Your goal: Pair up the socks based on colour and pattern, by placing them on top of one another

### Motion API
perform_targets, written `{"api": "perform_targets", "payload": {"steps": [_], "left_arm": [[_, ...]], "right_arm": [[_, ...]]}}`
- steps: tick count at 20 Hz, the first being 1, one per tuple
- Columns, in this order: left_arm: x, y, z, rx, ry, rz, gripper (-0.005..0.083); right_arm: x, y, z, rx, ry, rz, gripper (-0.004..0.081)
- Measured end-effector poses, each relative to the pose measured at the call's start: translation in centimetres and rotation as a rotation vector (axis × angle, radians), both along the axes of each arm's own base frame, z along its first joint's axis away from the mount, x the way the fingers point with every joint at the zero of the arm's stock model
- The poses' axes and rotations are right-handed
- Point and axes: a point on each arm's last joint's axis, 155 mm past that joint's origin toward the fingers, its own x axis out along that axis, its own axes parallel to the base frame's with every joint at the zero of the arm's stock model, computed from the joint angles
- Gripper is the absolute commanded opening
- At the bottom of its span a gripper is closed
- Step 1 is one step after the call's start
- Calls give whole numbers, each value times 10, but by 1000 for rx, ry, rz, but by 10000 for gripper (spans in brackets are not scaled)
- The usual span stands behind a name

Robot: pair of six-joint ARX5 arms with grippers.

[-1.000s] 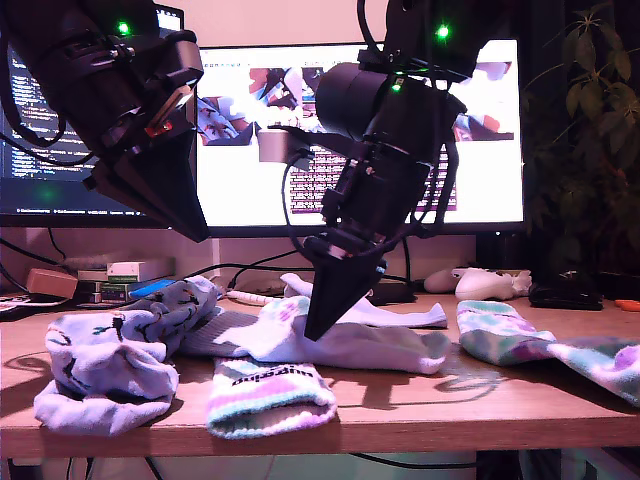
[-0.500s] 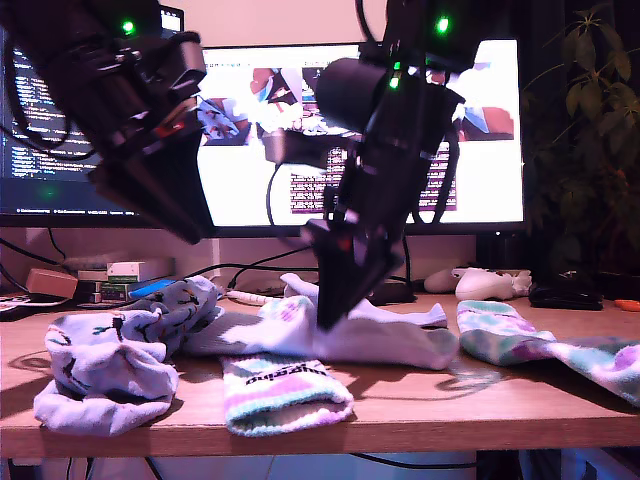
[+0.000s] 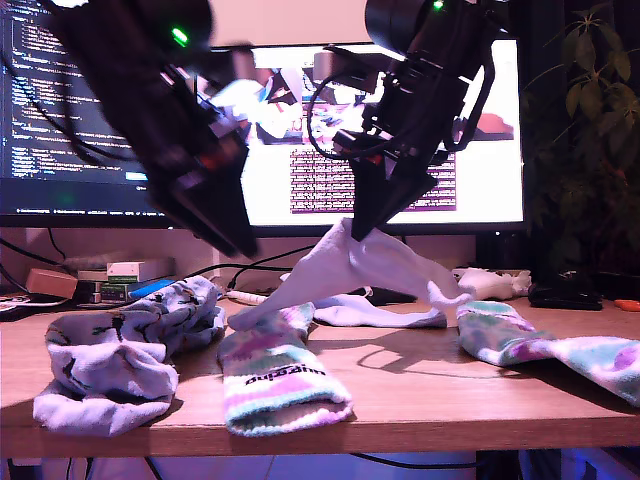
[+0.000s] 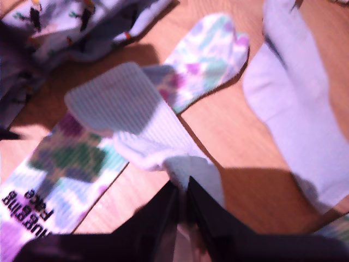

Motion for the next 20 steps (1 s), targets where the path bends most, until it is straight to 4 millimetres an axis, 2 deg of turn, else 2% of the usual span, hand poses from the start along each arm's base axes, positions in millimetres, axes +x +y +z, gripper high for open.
{"api": "perform_targets", "payload": {"steps": [3,7,10,15,17,18,20], "left_arm": [[18,-10,-7,10,-72,-8,461],[29,-17,-6,-4,-125,-16,468],[27,-20,-9,-15,-111,-29,465],[22,-27,-30,-22,-53,-57,463],[21,-30,-29,-31,-54,-65,407],[20,-31,-28,-35,-54,-68,345],[22,-35,-30,-41,-66,-78,148]], "right_arm": [[0,-1,0,-1,2,-2,-13],[1,-2,0,0,2,-6,-13],[3,-5,0,0,3,-14,-13],[6,-10,0,0,2,-28,-13],[7,-11,0,0,3,-31,-13],[7,-11,0,3,6,-34,-13],[5,-12,-2,-1,14,-36,-13]]}}
